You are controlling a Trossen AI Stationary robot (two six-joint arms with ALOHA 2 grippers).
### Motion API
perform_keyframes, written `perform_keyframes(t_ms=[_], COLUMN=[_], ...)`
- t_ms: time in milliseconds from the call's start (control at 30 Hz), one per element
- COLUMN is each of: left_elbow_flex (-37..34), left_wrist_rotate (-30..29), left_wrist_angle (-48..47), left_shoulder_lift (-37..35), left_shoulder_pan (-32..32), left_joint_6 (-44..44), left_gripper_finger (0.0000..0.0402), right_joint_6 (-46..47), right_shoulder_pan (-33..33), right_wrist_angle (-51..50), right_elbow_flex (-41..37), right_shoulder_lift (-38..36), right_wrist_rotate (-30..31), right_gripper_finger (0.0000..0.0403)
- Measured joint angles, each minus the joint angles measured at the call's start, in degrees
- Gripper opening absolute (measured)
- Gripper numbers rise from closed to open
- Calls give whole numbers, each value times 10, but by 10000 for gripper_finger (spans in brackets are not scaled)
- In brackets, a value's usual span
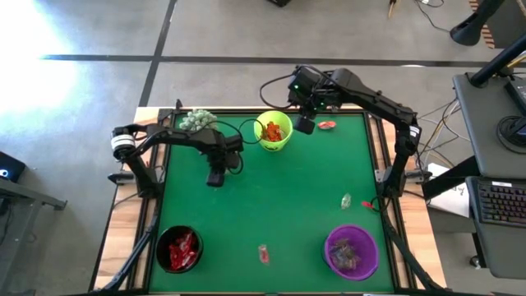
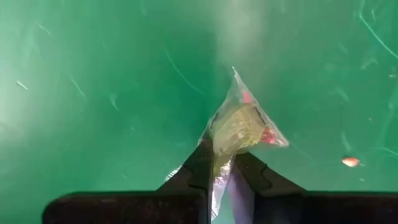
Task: Organize candy in baskets
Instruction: Put the green candy into the violet bucket
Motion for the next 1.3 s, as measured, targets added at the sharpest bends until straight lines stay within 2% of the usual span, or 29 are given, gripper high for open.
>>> perform_keyframes(t_ms=[133,233,333,567,667,867,1033,1300], left_elbow_flex=[3,19,36,80,107,165,208,218], left_wrist_rotate=[22,59,95,170,194,239,268,358], left_wrist_angle=[-23,-36,-40,-45,-44,-28,-25,-15], left_shoulder_lift=[-6,-19,-41,-115,-144,-181,-192,-199], left_shoulder_pan=[0,0,-1,-1,-1,-5,-7,-7], left_joint_6=[-23,-40,-55,-61,-67,-68,-50,-49], left_gripper_finger=[12,3,3,1,1,0,0,0], right_joint_6=[2,14,23,27,27,30,104,106], right_shoulder_pan=[0,0,0,5,16,53,90,153], right_wrist_angle=[-5,-9,-13,-44,-43,-31,46,166], right_elbow_flex=[11,22,31,33,33,33,33,32], right_shoulder_lift=[0,0,-1,-1,-1,-1,-1,-1], right_wrist_rotate=[-8,-42,-113,-338,-390,-395,-386,-301], right_gripper_finger=[50,50,50,50,49,49,50,50])
